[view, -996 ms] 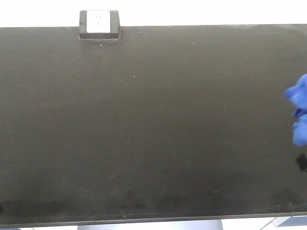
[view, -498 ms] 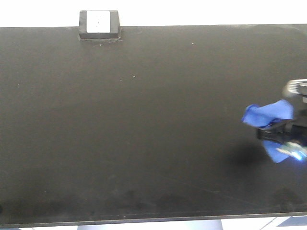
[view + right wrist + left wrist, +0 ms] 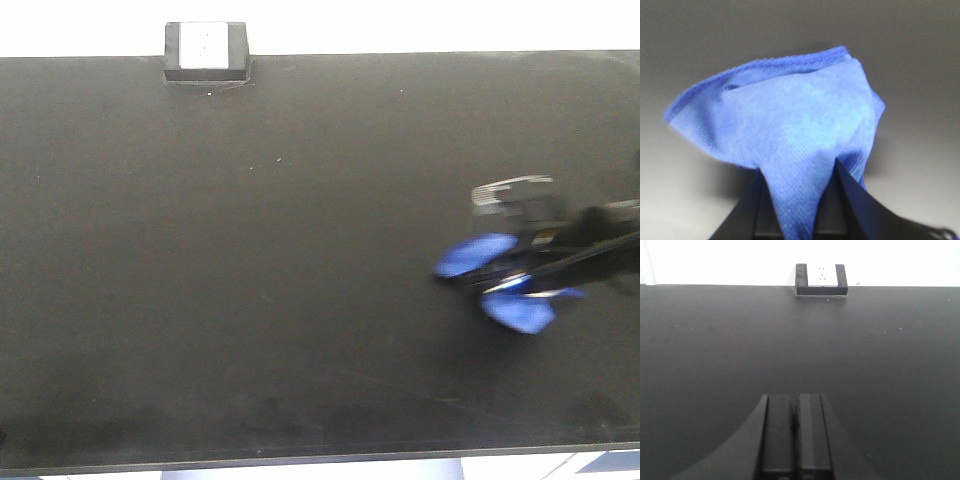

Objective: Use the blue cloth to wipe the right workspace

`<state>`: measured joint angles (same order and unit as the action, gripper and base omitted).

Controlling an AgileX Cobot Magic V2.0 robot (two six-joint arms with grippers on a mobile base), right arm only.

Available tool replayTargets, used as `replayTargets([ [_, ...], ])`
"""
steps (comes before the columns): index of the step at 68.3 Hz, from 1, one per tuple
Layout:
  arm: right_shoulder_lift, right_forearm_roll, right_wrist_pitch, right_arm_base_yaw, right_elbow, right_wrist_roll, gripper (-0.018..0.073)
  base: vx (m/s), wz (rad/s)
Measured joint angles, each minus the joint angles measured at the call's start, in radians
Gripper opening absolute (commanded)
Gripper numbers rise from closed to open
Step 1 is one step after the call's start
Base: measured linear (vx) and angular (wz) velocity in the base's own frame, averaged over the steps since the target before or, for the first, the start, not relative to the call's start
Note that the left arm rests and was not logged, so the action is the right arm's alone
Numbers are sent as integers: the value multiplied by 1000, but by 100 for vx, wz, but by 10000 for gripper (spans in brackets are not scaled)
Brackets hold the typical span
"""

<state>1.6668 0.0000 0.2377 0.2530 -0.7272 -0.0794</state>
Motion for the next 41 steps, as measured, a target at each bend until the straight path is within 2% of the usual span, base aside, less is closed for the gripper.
replayTargets([
  [1,1,0,-7,39,0,-8,0,0,0],
  [10,8,31,-47,229,-1,-48,0,0,0],
  [14,8,35,-53,261,-1,-49,0,0,0],
  [18,8,37,-54,250,-1,-47,0,0,0],
  [21,8,40,-54,222,-1,-45,0,0,0],
  [25,8,41,-53,145,-1,-44,0,0,0],
  [36,8,41,-38,-185,-1,-42,0,0,0],
  [41,8,60,-33,-292,-1,-40,0,0,0],
])
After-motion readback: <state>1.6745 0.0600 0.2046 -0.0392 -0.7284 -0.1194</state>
